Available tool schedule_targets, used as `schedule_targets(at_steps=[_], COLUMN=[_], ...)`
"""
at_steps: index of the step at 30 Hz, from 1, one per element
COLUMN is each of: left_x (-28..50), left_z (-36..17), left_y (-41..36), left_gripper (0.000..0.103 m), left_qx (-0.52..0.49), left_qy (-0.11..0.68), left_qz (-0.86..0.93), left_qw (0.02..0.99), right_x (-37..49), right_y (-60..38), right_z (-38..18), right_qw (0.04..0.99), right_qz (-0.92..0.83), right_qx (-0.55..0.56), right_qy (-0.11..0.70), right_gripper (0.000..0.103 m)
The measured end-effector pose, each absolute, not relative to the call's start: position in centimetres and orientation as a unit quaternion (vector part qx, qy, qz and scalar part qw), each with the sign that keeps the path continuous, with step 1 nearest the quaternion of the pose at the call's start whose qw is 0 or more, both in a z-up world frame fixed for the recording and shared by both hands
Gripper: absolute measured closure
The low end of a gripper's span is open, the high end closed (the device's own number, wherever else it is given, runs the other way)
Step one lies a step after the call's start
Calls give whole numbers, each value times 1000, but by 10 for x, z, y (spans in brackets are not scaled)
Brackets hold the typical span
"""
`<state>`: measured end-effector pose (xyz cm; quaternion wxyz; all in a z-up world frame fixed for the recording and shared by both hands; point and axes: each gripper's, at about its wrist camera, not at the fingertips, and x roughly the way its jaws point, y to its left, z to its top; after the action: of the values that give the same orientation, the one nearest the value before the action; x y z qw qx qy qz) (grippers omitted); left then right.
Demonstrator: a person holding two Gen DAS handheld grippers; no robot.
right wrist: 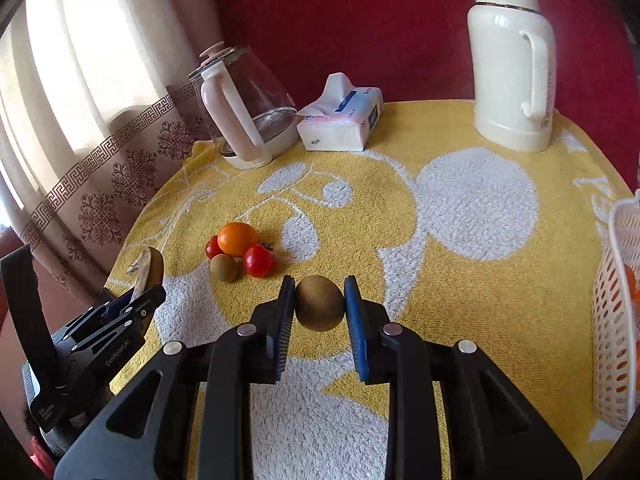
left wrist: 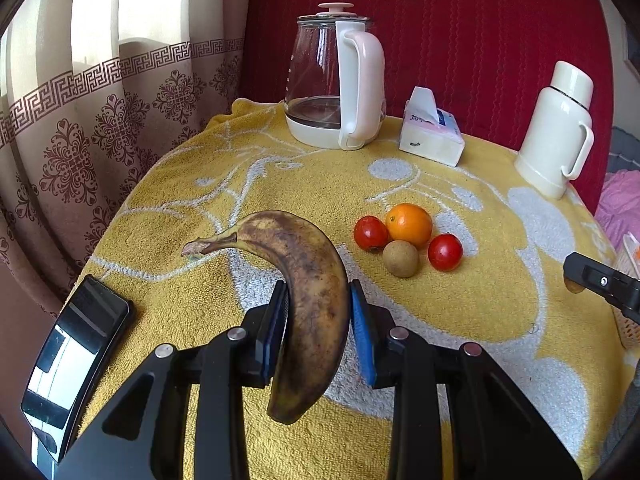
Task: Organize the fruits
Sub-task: 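Carry the kiwi into the white basket and open the right gripper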
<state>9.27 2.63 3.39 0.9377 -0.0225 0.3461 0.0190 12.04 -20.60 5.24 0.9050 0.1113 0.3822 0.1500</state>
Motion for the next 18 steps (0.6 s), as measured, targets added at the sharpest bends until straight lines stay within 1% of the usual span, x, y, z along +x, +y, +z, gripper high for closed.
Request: schedule_targets(at_steps=[9, 18], left_x=[92, 92], left_z=[34, 34], left_y=[25, 25], left_gripper=[72, 72], left_qx=[-18, -17], left_qy=[344, 345], left_qz=[21, 21], left_qw=[938, 938], right_x=[80, 60], right_y=[-276, -346], right_z=[77, 83], right_qw=[927, 932], right_qz=[76, -13], right_qx=[147, 191], right_qy=[336, 309], right_gripper=[77, 77])
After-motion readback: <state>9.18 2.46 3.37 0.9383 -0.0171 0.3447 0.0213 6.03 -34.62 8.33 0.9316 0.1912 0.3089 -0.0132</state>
